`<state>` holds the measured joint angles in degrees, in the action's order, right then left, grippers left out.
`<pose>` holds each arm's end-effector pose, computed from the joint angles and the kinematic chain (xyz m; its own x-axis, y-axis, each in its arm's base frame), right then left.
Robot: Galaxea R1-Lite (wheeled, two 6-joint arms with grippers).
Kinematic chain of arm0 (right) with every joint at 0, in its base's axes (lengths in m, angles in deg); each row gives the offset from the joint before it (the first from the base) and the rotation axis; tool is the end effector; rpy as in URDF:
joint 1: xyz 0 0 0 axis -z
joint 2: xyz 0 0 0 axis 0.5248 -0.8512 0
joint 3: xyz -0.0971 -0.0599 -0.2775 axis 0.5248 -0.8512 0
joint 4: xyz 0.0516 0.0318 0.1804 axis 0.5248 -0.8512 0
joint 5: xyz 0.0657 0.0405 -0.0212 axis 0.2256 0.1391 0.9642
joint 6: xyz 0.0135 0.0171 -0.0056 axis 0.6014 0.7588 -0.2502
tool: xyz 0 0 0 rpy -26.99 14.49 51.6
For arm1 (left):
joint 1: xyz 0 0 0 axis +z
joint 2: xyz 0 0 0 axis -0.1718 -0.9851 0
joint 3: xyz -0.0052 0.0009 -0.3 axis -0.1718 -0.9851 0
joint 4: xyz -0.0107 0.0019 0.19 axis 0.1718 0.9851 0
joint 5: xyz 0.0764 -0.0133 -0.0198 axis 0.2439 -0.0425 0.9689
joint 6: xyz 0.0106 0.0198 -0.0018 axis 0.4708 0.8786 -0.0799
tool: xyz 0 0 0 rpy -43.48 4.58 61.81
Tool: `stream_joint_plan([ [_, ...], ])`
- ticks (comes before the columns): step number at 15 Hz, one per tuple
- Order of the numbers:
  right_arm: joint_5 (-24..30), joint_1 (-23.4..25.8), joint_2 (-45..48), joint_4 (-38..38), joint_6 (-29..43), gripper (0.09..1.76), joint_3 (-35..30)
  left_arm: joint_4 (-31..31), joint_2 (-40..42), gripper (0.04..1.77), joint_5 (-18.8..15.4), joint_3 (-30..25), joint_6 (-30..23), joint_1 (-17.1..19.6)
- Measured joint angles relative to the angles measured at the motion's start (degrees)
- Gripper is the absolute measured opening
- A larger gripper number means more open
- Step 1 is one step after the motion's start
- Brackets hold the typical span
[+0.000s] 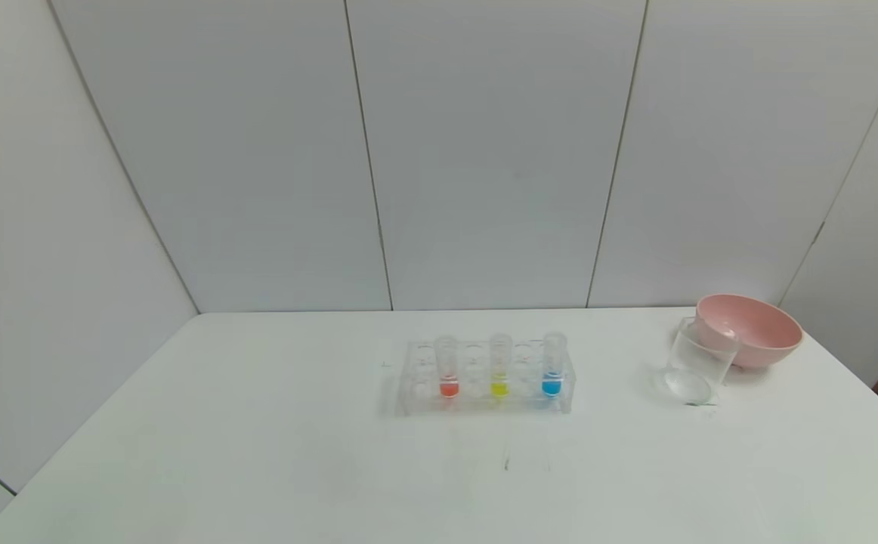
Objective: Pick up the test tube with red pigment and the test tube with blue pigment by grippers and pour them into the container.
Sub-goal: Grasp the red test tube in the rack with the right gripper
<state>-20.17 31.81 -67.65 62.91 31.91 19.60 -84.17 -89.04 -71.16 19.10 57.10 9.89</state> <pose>-0.0228 -0.0003 0.0746 0.9998 -0.0181 -0.0089 0.0181 0.9998 -0.0048 -0.0227 0.0001 0.0755 1.0000 -0.0001 -0.0018 0.0001 1.0000 0.0004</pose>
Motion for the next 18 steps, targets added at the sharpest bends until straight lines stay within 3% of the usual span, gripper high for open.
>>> stream_joint_plan([
  [18,0.0,0.0,0.0,0.1,0.6,1.71,0.0,0.0,0.0,1.76,0.0,0.0,0.0,0.0],
])
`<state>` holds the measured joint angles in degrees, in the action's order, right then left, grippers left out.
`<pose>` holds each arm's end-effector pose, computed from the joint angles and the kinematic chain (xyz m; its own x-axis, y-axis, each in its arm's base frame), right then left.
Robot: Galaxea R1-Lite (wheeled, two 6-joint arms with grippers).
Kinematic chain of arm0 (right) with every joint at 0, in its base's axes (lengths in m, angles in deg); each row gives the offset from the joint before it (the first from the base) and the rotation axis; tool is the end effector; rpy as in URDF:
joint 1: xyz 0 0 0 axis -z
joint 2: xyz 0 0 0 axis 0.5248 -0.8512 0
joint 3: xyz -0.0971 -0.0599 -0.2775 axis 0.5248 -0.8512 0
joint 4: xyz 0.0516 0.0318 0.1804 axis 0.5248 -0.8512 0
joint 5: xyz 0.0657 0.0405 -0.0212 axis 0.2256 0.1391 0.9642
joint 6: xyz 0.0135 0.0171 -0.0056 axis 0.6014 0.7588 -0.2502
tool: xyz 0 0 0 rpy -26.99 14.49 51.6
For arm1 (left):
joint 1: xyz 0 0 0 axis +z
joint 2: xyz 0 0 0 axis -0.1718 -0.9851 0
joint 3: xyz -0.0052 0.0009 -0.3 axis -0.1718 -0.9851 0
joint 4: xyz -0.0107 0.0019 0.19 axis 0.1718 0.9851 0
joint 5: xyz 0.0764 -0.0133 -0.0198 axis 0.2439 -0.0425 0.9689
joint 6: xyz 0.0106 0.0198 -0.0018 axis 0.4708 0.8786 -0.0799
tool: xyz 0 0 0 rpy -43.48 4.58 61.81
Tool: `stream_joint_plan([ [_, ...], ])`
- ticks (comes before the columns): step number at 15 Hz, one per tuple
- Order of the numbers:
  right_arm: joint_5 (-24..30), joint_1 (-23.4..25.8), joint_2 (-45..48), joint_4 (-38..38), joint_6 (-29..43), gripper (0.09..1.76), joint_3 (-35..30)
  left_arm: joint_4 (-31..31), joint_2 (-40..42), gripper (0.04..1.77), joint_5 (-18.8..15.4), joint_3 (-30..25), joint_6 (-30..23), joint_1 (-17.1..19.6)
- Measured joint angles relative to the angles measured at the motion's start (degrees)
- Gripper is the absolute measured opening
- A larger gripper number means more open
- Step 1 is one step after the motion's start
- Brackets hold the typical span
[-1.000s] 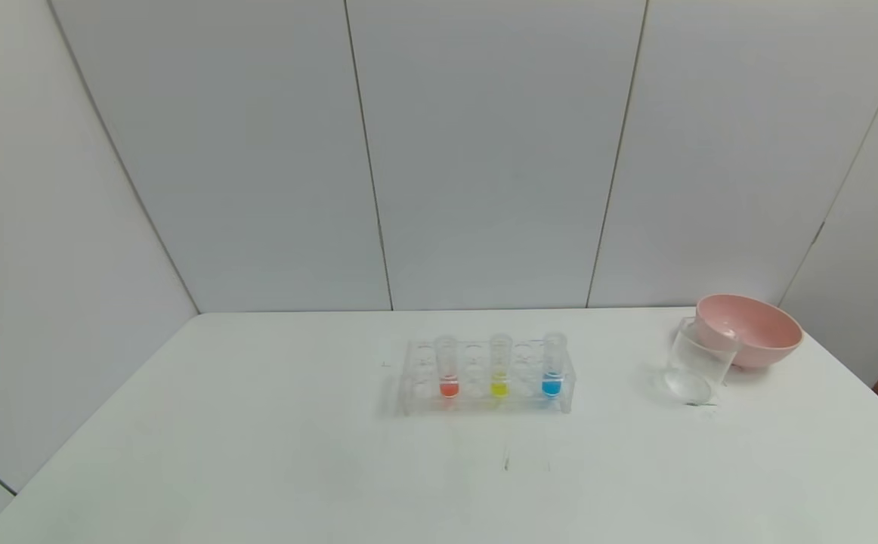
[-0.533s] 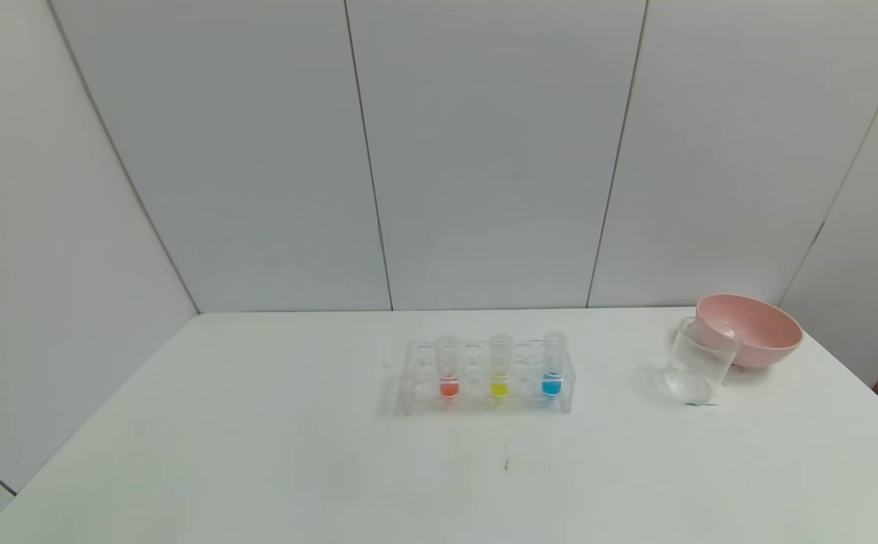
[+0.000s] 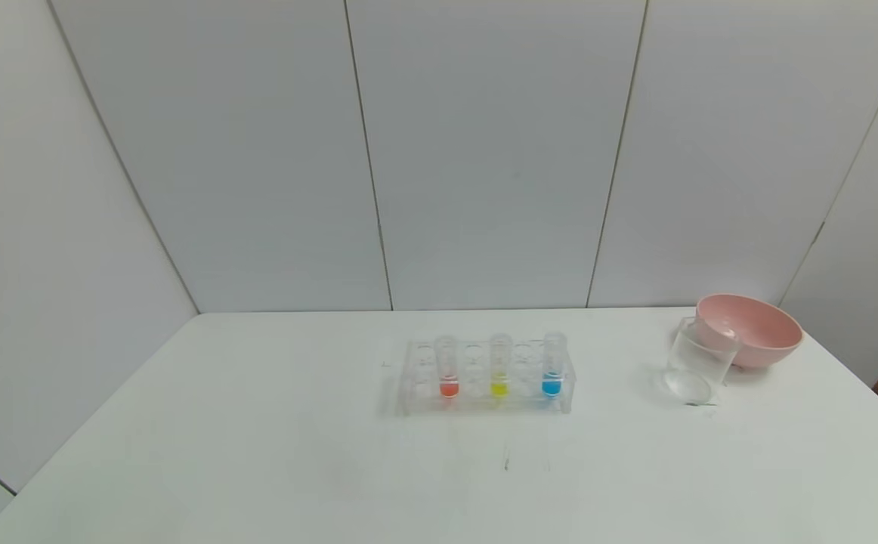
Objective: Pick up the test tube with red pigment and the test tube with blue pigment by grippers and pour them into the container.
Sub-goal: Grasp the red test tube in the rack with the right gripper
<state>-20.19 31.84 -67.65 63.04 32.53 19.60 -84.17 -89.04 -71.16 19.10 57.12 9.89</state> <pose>-0.0228 -0.0003 0.0749 0.9998 -0.0190 -0.0067 0.0191 0.9998 0.0061 -0.0227 0.0001 0.0755 1.0000 -0.0001 -0.0018 0.0001 1.0000 0.0008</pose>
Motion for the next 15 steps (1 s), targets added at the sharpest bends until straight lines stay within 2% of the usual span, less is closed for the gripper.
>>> stream_joint_plan([
  [15,-0.1,-0.1,-0.3,0.2,0.6,1.71,1.5,0.0,0.0,1.76,0.0,0.0,0.0,0.0],
])
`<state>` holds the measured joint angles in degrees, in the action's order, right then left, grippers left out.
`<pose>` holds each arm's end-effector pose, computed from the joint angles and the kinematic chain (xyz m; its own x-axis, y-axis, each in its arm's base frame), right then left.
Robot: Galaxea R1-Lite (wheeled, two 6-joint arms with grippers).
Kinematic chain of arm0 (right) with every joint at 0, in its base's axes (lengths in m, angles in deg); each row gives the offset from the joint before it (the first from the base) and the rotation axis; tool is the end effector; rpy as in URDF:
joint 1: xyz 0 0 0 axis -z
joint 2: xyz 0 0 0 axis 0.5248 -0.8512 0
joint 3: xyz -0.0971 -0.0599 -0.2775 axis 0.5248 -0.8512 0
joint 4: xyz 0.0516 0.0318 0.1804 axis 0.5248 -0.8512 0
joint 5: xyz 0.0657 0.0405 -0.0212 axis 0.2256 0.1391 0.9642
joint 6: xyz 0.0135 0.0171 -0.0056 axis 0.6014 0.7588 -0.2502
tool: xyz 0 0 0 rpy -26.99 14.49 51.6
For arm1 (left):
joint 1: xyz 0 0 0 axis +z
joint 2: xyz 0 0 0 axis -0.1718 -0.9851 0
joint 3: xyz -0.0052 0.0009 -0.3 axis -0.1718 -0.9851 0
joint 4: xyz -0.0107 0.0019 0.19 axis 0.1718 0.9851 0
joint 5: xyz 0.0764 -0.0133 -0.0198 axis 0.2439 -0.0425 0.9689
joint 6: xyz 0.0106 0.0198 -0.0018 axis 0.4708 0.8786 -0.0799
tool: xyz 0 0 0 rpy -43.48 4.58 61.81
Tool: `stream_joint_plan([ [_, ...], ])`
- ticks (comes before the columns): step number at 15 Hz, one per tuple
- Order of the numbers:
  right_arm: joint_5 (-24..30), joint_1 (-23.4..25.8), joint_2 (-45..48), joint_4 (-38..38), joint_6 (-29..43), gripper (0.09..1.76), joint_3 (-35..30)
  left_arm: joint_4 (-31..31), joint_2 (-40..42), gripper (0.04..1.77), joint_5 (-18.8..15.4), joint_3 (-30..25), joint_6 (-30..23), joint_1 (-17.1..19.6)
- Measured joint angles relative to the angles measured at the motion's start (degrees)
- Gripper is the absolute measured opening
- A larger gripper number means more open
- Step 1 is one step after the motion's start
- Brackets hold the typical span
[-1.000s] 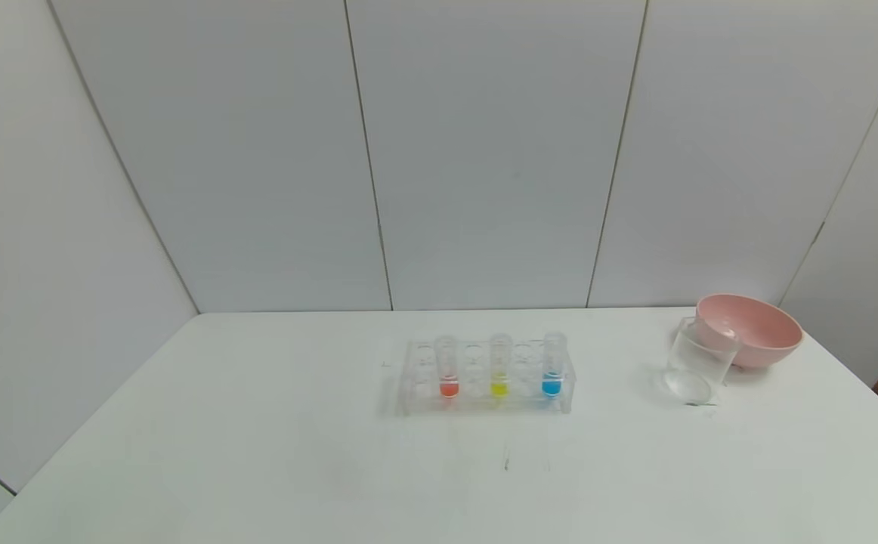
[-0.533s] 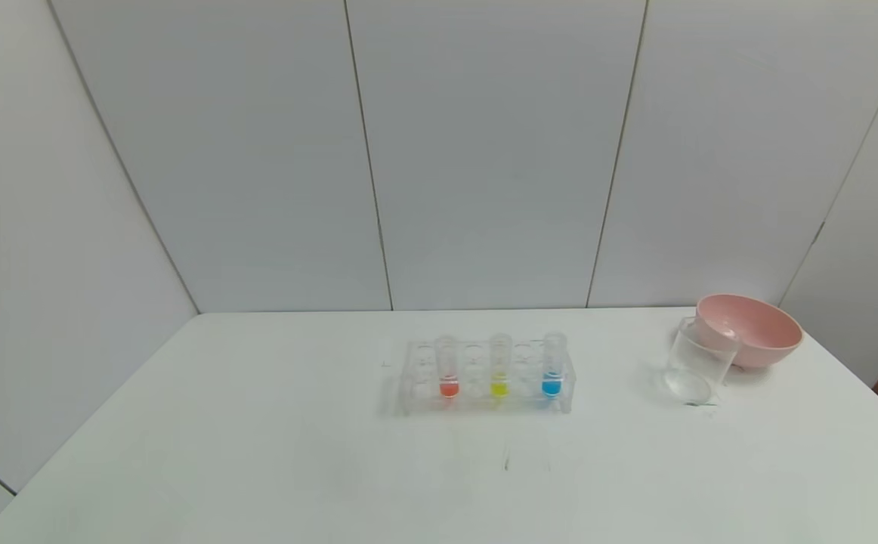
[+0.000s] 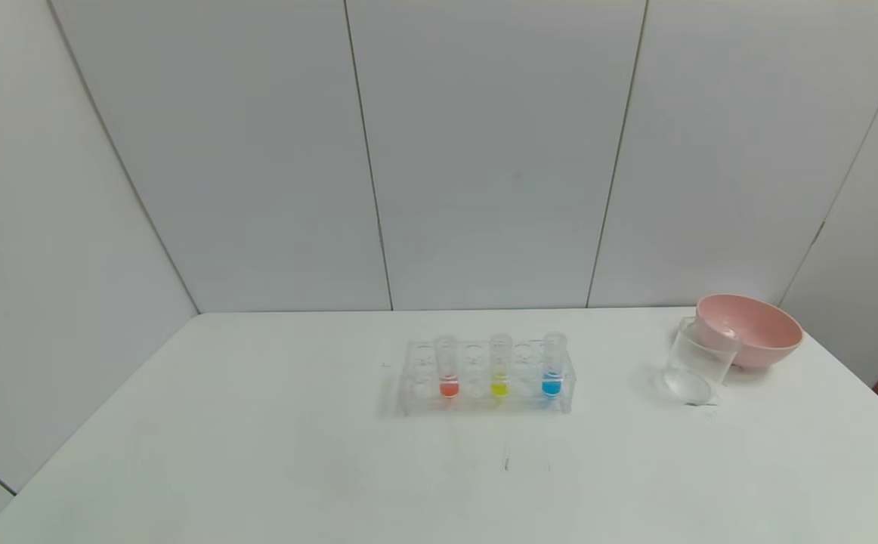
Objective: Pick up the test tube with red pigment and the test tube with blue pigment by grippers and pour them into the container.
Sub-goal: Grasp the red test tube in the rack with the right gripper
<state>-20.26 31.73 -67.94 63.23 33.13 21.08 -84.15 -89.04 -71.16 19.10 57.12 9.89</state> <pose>-0.0244 -0.0004 0.0825 0.9997 -0.0183 0.0174 0.0180 0.9997 0.0169 -0.0227 0.0001 0.0754 1.0000 -0.0001 -0.0021 0.0001 1.0000 0.0008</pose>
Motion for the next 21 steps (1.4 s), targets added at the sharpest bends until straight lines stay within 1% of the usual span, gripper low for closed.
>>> stream_joint_plan([
  [3,-0.1,-0.1,-3.6,-0.1,0.9,1.71,6.7,0.0,0.0,1.76,0.0,0.0,0.0,0.0],
  [7,-0.2,-0.5,-13.9,0.8,1.1,1.71,15.8,0.0,0.0,1.76,0.0,0.0,0.0,0.0],
  [9,0.0,-0.7,-19.6,3.3,1.2,1.71,17.9,0.0,0.0,1.76,0.0,0.0,0.0,0.0],
  [10,0.7,-0.8,-22.8,5.8,1.3,1.71,18.4,0.0,0.0,1.76,0.0,0.0,0.0,0.0],
  [12,4.0,-1.8,-28.7,10.4,2.6,1.71,18.9,0.0,0.0,1.76,0.0,0.0,0.0,0.0],
  [14,6.9,-3.3,-34.6,12.5,3.4,1.71,19.1,0.0,0.0,1.76,0.0,0.0,0.0,0.0],
  [16,7.8,-6.5,-40.1,13.8,4.8,1.71,19.5,0.0,0.0,1.76,0.0,0.0,0.0,0.0],
  [18,7.7,-11.5,-45.0,15.6,8.1,1.71,20.5,0.0,0.0,1.76,0.0,0.0,0.0,0.0],
  [20,6.0,-16.4,-49.6,16.5,9.5,1.71,21.6,0.0,0.0,1.76,0.0,0.0,0.0,0.0],
  [21,4.0,-18.7,-51.7,16.6,9.6,1.71,22.0,0.0,0.0,1.76,0.0,0.0,0.0,0.0],
])
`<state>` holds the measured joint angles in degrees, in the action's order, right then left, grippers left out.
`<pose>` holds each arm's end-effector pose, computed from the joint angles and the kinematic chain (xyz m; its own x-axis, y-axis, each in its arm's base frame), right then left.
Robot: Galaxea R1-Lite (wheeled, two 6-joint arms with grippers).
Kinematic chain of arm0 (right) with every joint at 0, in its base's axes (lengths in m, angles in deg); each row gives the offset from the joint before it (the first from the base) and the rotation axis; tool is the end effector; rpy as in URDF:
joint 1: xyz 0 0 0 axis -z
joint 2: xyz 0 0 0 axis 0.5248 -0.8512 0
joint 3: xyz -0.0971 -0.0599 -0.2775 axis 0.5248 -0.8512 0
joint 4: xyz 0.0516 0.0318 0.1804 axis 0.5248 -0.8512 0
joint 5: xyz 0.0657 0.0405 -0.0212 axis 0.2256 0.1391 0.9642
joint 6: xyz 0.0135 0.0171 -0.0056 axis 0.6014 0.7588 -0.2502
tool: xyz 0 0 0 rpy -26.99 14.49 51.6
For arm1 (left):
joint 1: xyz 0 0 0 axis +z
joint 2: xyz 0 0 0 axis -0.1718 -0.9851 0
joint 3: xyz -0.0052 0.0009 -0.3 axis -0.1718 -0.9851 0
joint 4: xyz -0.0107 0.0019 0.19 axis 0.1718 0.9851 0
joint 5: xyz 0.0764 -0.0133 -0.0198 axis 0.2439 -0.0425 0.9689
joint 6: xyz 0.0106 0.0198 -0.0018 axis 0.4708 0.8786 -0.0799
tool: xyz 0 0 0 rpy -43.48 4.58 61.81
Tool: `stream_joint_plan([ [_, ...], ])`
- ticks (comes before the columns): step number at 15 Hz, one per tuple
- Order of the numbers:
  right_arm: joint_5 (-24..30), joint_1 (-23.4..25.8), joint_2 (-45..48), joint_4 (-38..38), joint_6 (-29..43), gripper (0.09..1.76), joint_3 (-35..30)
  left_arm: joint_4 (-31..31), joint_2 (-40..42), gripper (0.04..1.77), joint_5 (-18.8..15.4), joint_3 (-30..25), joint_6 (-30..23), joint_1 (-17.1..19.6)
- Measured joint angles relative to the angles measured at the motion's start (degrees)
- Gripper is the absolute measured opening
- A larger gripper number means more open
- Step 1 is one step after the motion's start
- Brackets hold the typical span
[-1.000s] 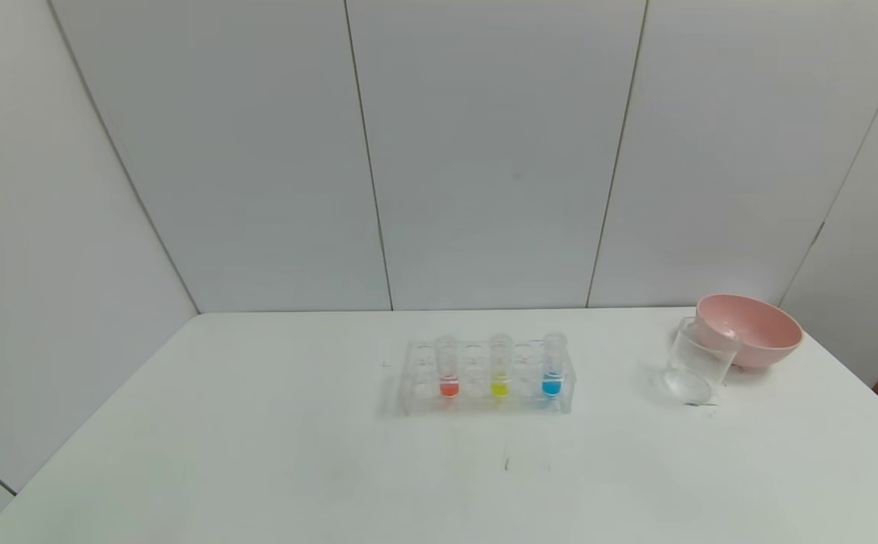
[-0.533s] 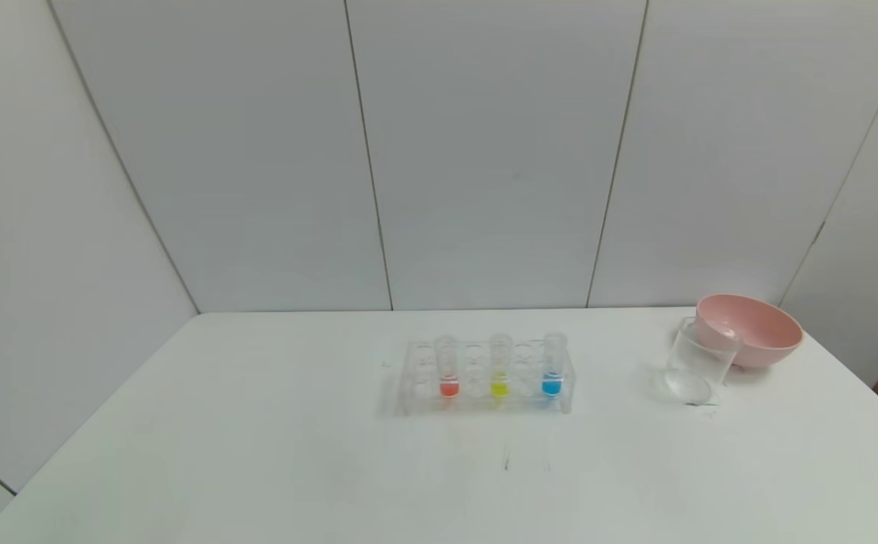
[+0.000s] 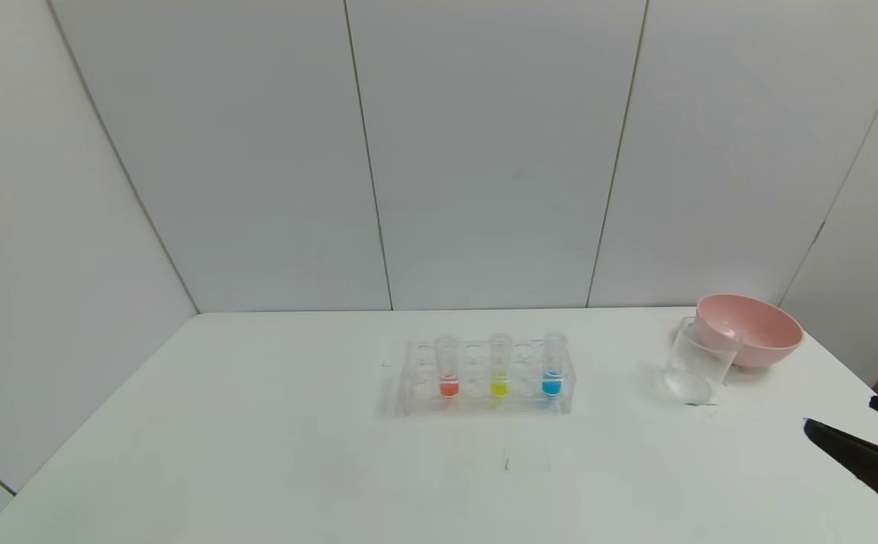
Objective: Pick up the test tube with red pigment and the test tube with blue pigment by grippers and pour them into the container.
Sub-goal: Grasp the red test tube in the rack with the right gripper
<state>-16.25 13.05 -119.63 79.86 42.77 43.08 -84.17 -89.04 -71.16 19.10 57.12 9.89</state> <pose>0.0991 0.0346 0.1980 0.9086 0.3618 -0.2087 -0.3250 0.9263 0.1906 -0.0227 0.0001 0.0755 1.0000 -0.0001 -0.0018 0.0001 1.0000 0.0008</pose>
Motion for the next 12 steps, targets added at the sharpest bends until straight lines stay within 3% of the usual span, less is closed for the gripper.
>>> stream_joint_plan([
  [6,-19.0,-20.3,-12.6,6.9,3.5,1.71,2.2,0.0,0.0,1.76,0.0,0.0,0.0,0.0],
  [8,-24.6,-26.9,-17.6,9.0,7.7,1.71,4.4,0.0,0.0,1.76,0.0,0.0,0.0,0.0],
  [12,-30.9,-32.5,-27.5,10.1,12.0,1.71,11.0,0.0,0.0,1.76,0.0,0.0,0.0,0.0],
])
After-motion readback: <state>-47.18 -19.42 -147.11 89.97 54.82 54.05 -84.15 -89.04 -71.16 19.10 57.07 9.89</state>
